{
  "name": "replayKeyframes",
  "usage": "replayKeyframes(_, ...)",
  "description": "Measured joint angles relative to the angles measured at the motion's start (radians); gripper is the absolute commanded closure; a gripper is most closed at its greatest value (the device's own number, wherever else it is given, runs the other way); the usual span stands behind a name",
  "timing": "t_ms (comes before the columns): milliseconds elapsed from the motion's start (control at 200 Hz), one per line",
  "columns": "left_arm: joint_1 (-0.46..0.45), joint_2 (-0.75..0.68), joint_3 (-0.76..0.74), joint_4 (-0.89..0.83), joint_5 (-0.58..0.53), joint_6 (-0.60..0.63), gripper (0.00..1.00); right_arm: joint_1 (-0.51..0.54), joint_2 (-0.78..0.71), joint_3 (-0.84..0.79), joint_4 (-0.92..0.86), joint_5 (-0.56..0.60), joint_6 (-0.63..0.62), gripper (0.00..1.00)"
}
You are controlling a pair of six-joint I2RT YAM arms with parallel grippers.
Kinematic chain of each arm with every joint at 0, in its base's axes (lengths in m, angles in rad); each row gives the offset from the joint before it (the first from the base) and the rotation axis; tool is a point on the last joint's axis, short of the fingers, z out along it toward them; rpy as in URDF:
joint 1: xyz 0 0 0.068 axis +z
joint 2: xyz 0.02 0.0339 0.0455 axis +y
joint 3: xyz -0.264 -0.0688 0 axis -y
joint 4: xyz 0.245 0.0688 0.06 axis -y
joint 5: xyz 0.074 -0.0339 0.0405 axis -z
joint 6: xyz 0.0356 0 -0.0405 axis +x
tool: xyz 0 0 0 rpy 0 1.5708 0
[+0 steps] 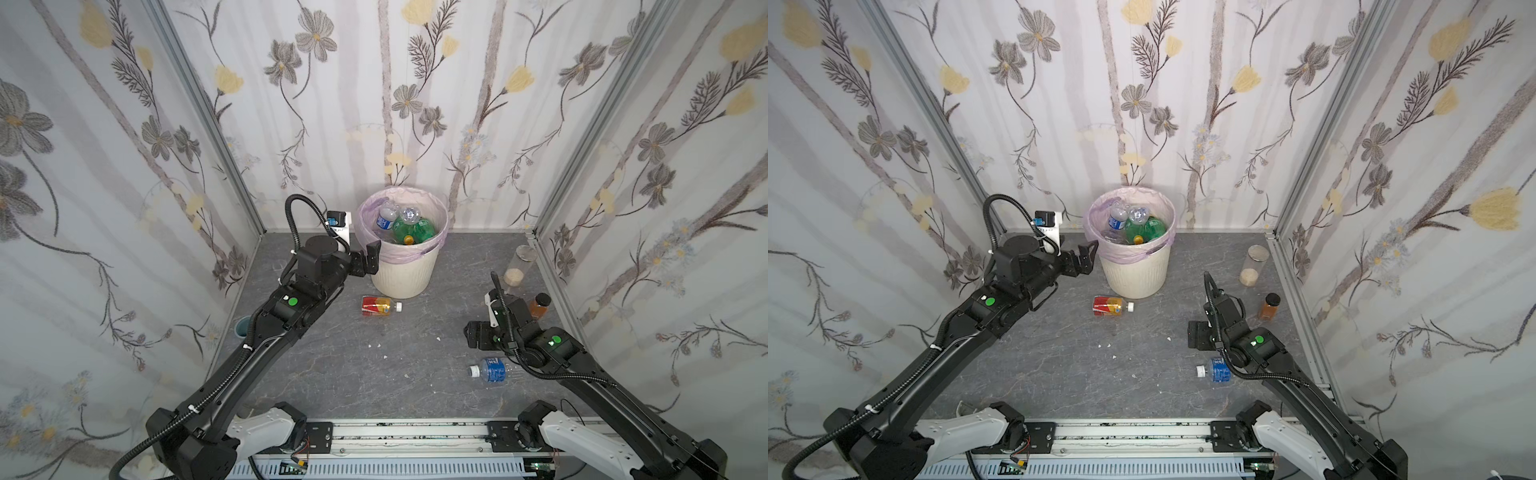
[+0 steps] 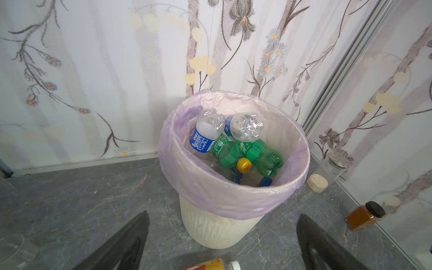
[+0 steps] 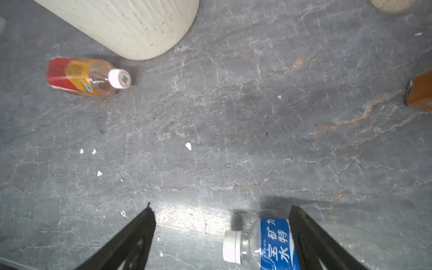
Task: Throw the plastic bottles in the bin
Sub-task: 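Lower the right gripper onto the lying water bottle while the left withdraws, then close the right gripper on the water bottle and lift it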
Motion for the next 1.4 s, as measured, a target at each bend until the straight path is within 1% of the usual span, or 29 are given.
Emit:
replayKeyframes(60,0.015,-0.050,-0.063,-0.002,-0.007,0.000,0.00,0.000,0.029,0.037,-0.045,-0.003,-0.010,0.11)
replayKeyframes(120,0.031,-0.100,-0.127,0.000,-0.013,-0.002,0.00,0.000,0.087,0.109,-0.090,0.009,-0.043,0.10)
replayKeyframes(195,0.048,-0.154,-0.196,-0.002,-0.018,-0.005,0.00,0.002,0.177,0.229,-0.140,0.034,-0.099,0.14)
replayKeyframes(280,0.066,-0.202,-0.252,-0.007,-0.020,-0.008,0.00,0.031,0.261,0.352,-0.150,0.071,-0.205,0.13)
replayKeyframes(315,0.074,-0.220,-0.269,-0.008,-0.020,-0.009,0.00,0.053,0.284,0.384,-0.152,0.078,-0.262,0.16)
replayKeyframes(355,0.082,-0.242,-0.284,-0.009,-0.020,-0.009,0.00,0.078,0.307,0.405,-0.151,0.085,-0.342,0.16)
replayKeyframes(420,0.097,-0.276,-0.305,-0.011,-0.020,-0.012,0.00,0.112,0.316,0.379,-0.137,0.096,-0.474,0.16)
replayKeyframes(515,0.119,-0.314,-0.327,-0.015,-0.020,-0.012,0.00,0.134,0.285,0.264,-0.168,0.116,-0.668,0.15)
replayKeyframes(585,0.135,-0.340,-0.339,-0.021,-0.019,-0.012,0.00,0.129,0.243,0.192,-0.191,0.123,-0.759,0.15)
replayKeyframes(665,0.151,-0.364,-0.349,-0.025,-0.019,-0.012,0.00,0.118,0.184,0.125,-0.227,0.119,-0.829,0.14)
replayKeyframes(809,0.178,-0.375,-0.357,-0.026,-0.006,0.000,0.00,0.127,0.119,0.025,-0.266,0.053,-0.898,0.13)
replayKeyframes(889,0.192,-0.362,-0.359,-0.027,0.000,0.000,0.00,0.137,0.128,-0.019,-0.289,0.052,-0.915,0.14)
replayKeyframes(1019,0.203,-0.351,-0.358,-0.031,0.023,0.000,0.00,0.139,0.152,-0.029,-0.290,0.059,-0.929,0.14)
replayKeyframes(1204,0.208,-0.363,-0.357,-0.034,0.032,0.003,0.00,0.147,0.227,-0.080,-0.282,0.122,-0.939,0.13)
replayKeyframes(1399,0.215,-0.364,-0.357,-0.036,0.043,0.004,0.00,0.153,0.283,-0.086,-0.278,0.188,-0.938,0.14)
